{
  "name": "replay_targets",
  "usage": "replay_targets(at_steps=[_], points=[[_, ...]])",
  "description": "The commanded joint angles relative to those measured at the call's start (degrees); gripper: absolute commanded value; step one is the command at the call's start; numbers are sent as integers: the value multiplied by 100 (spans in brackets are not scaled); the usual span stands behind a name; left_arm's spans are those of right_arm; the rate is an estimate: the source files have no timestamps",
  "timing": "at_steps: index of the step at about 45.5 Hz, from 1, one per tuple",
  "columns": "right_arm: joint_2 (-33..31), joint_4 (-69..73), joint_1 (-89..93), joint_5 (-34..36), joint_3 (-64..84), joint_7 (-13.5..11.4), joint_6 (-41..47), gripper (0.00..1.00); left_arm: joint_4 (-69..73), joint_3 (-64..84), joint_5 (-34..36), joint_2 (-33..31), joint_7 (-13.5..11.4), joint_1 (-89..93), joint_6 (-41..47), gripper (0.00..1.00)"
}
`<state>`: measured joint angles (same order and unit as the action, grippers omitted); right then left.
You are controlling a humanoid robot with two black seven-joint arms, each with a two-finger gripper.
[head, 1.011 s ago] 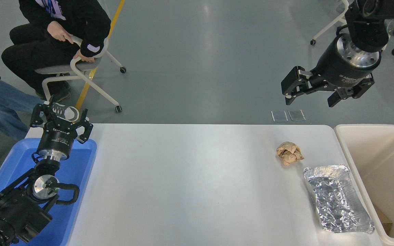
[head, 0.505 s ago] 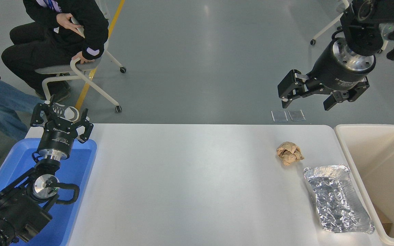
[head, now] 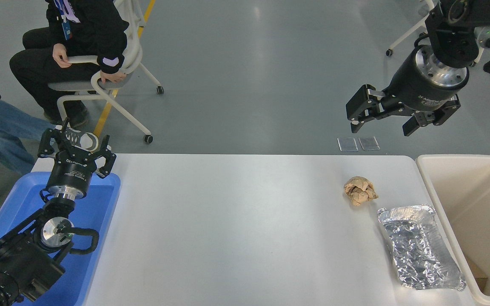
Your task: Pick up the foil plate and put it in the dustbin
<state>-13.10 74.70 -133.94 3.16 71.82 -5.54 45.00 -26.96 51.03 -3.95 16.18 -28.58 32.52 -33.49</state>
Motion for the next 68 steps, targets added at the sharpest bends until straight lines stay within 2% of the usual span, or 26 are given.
replay_targets(at_steps=[1, 7, 21, 24, 39, 53, 58, 62, 68], points=[[-8, 0, 79, 491, -107, 9, 0, 100, 7, 4, 0, -1, 2, 0, 0, 99], [-17, 0, 78, 800, -71, 9, 0, 100, -2, 4, 0, -1, -7, 0, 9, 99], [-8, 27, 228, 660, 87, -44, 0, 100, -2, 4, 0, -1, -7, 0, 0, 99], [-8, 27, 333, 415, 166, -44, 0, 100, -2, 4, 0, -1, -7, 0, 0, 99], [-245, 27, 1343, -1651, 280, -53, 0, 100, -2, 4, 0, -1, -7, 0, 18, 99], [-1457, 9, 2591, -2205, 289, -53, -17, 100, 7, 4, 0, -1, -7, 0, 26, 99], [-1704, 9, 3084, -2293, 236, -44, -1105, 100, 7, 12, 0, -1, -7, 0, 26, 99], [-1818, 0, 3461, -2337, 228, -44, -1984, 94, 7, 4, 0, -1, -7, 0, 26, 99], [-1845, -79, 4077, -2732, 236, -44, -3338, 91, -2, 12, 0, -1, -7, 0, 26, 99]])
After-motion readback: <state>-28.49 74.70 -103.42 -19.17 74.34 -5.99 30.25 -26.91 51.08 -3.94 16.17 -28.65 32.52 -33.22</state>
